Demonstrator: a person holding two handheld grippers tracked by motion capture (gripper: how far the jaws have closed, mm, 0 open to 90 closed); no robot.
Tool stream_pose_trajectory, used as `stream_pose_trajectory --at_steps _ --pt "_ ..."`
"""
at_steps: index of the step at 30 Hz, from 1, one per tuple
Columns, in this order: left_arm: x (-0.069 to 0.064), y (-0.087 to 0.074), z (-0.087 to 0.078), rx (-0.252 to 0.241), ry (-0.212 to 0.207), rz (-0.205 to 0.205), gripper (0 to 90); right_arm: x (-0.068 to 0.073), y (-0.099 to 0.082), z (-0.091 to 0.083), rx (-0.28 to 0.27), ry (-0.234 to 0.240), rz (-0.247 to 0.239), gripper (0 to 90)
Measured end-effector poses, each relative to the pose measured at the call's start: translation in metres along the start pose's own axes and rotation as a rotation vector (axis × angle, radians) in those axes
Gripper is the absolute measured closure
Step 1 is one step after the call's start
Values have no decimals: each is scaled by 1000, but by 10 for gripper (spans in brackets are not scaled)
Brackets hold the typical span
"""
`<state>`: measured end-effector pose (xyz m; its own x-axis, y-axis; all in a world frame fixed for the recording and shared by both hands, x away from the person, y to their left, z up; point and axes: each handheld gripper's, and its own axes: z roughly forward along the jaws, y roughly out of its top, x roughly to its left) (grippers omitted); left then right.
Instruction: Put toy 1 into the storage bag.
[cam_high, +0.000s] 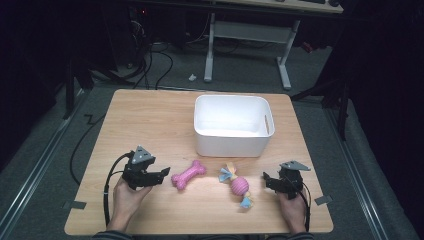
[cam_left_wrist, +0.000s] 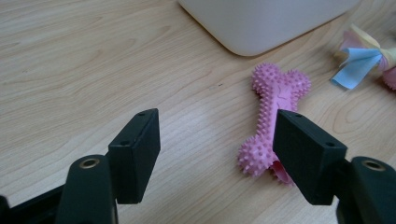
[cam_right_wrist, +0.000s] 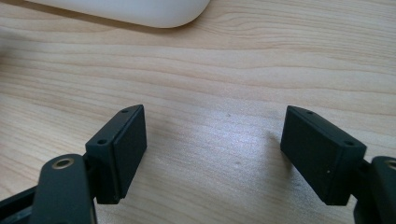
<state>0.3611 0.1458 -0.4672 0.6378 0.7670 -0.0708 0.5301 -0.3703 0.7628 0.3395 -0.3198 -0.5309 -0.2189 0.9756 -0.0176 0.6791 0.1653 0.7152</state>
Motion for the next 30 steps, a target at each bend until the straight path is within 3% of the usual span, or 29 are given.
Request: stream_pose_trajectory --at_steps 15,27,30 --pt "-10 12 6 17 -35 25 326 0 0 0 0 0 0 228" --pt "-27 30 19 61 -65 78 325 0 0 0 1 1 -3 228" --pt "-35 38 26 88 -72 111 325 0 0 0 -2 1 -4 228"
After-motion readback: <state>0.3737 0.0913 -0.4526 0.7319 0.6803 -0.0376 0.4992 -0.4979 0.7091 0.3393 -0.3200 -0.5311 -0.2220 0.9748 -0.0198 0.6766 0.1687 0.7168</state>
